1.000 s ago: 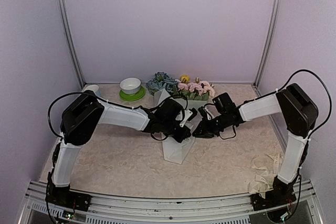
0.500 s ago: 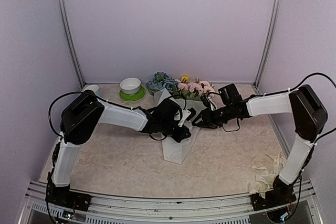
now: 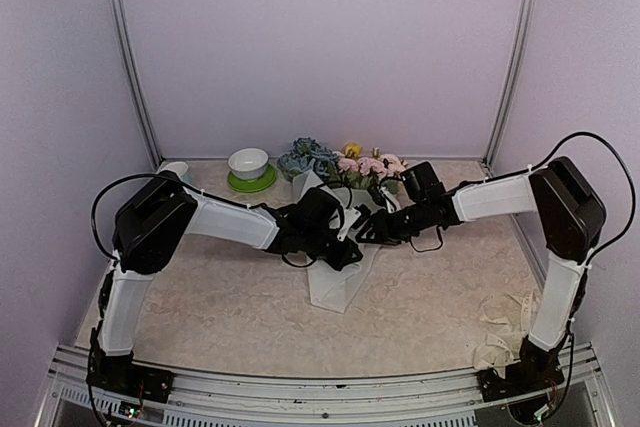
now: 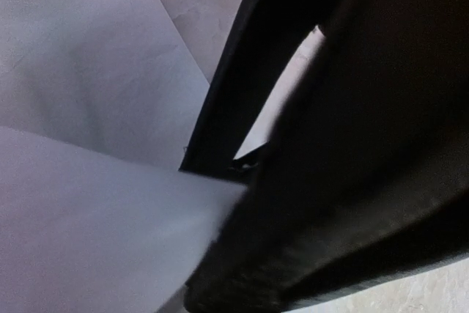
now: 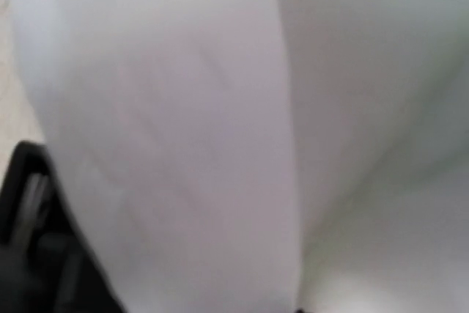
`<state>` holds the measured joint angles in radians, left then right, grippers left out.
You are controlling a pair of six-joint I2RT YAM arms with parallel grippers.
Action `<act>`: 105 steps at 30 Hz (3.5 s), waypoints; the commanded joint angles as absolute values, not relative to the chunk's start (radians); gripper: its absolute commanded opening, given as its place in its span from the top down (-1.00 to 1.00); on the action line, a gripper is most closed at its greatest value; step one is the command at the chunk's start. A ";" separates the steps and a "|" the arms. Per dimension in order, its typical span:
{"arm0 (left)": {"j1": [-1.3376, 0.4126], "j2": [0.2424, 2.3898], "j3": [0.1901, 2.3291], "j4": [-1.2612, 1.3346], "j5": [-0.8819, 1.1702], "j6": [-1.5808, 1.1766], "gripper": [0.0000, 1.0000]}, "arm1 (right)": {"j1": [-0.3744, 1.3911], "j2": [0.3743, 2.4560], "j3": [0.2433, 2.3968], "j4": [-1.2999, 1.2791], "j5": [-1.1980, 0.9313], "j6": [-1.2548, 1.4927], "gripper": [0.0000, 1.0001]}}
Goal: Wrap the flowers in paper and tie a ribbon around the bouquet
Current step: Fold the 2/3-folded wrapping paper at the center of the board, then adjust the folded bouquet at the center of the board.
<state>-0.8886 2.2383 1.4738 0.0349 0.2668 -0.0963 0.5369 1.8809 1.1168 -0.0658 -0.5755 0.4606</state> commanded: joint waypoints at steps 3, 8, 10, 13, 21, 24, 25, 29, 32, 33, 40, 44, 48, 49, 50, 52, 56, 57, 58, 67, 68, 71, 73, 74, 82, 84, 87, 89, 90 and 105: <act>-0.893 2.212 1.449 0.020 0.294 -0.088 0.93 | 0.541 1.902 1.155 -0.033 -0.514 0.424 0.74; -0.894 2.138 1.387 0.080 0.314 -0.068 0.27 | 0.503 1.915 1.116 -0.002 -0.516 0.451 1.00; -0.902 2.082 1.352 0.122 0.314 -0.036 0.04 | 0.496 1.930 1.110 0.006 -0.525 0.451 1.00; -0.912 1.985 1.306 0.154 0.326 0.016 -0.08 | 0.494 1.944 1.109 0.016 -0.529 0.477 1.00; -0.841 1.788 1.172 0.071 0.277 0.063 0.19 | 0.488 1.943 1.113 0.027 -0.545 0.485 1.00; -0.773 1.759 1.147 0.039 0.196 -0.016 0.27 | 0.488 1.941 1.119 0.023 -0.553 0.482 1.00; -0.744 1.742 1.116 0.080 0.218 -0.069 0.18 | 0.488 1.941 1.121 0.020 -0.554 0.481 1.00; -0.637 1.714 0.983 0.321 0.348 -0.287 -0.17 | 0.488 1.942 1.121 0.011 -0.553 0.477 1.00; -0.593 1.781 1.007 0.393 0.384 -0.357 -0.35 | 0.489 1.938 1.118 0.010 -0.555 0.478 1.00; -0.575 1.815 1.031 0.402 0.409 -0.379 -0.36 | 0.489 1.937 1.116 0.009 -0.554 0.478 1.00; -0.555 1.976 1.128 0.590 0.616 -0.537 -0.54 | 0.489 1.927 1.115 -0.001 -0.544 0.474 1.00; -0.579 2.012 1.184 0.573 0.623 -0.531 -0.41 | 0.489 1.927 1.116 0.000 -0.546 0.473 1.00; -0.583 2.058 1.257 0.522 0.621 -0.528 0.26 | 0.489 1.924 1.119 -0.004 -0.548 0.469 1.00; -0.583 2.063 1.264 0.523 0.618 -0.529 0.51 | 0.489 1.924 1.118 -0.004 -0.547 0.468 1.00; -0.583 2.067 1.271 0.522 0.614 -0.529 0.71 | 0.489 1.922 1.116 -0.004 -0.545 0.467 1.00; -0.586 2.078 1.297 0.510 0.610 -0.523 0.98 | 0.490 1.922 1.114 -0.006 -0.545 0.464 1.00; -0.612 2.114 1.379 0.480 0.585 -0.475 1.00 | 0.490 1.923 1.115 -0.006 -0.546 0.464 1.00; -0.623 2.128 1.410 0.475 0.577 -0.458 1.00 | 0.490 1.925 1.116 -0.007 -0.548 0.465 1.00; -0.632 2.145 1.439 0.467 0.563 -0.441 1.00 | 0.491 1.926 1.119 -0.007 -0.550 0.465 1.00; -0.651 2.354 1.735 0.383 0.441 -0.407 1.00 | 0.497 1.924 1.116 -0.009 -0.568 0.465 1.00; -0.655 2.383 1.760 0.365 0.429 -0.403 1.00 | 0.498 1.924 1.117 -0.012 -0.568 0.465 1.00; -0.661 2.433 1.810 0.351 0.399 -0.404 1.00 | 0.499 1.922 1.114 -0.012 -0.569 0.465 0.99; -0.664 2.462 1.833 0.349 0.378 -0.408 0.95 | 0.499 1.918 1.113 -0.011 -0.570 0.465 0.92; -0.665 2.476 1.845 0.344 0.365 -0.407 0.92 | 0.499 1.917 1.113 -0.012 -0.569 0.465 0.86; -0.668 2.548 1.915 0.335 0.312 -0.410 0.79 | 0.500 1.896 1.107 0.003 -0.614 0.476 0.22; -0.668 2.554 1.922 0.336 0.310 -0.415 0.80 | 0.504 1.889 1.102 0.010 -0.633 0.482 0.13; -0.671 2.555 1.925 0.340 0.305 -0.415 0.80 | 0.515 1.892 1.106 0.014 -0.671 0.492 0.08; -0.670 2.558 1.928 0.341 0.304 -0.423 0.79 | 0.522 1.895 1.098 0.018 -0.691 0.503 0.12; -0.668 2.560 1.931 0.341 0.301 -0.428 0.79 | 0.524 1.893 1.088 0.027 -0.702 0.514 0.17; -0.651 2.289 1.758 0.403 0.308 -0.313 -0.71 | 0.522 1.904 1.074 0.008 -0.654 0.503 1.00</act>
<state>-0.6579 2.4851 1.8389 0.3561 0.3092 -0.4137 0.5163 1.8923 1.0386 0.0338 -0.6750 0.5354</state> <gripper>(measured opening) 0.757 0.003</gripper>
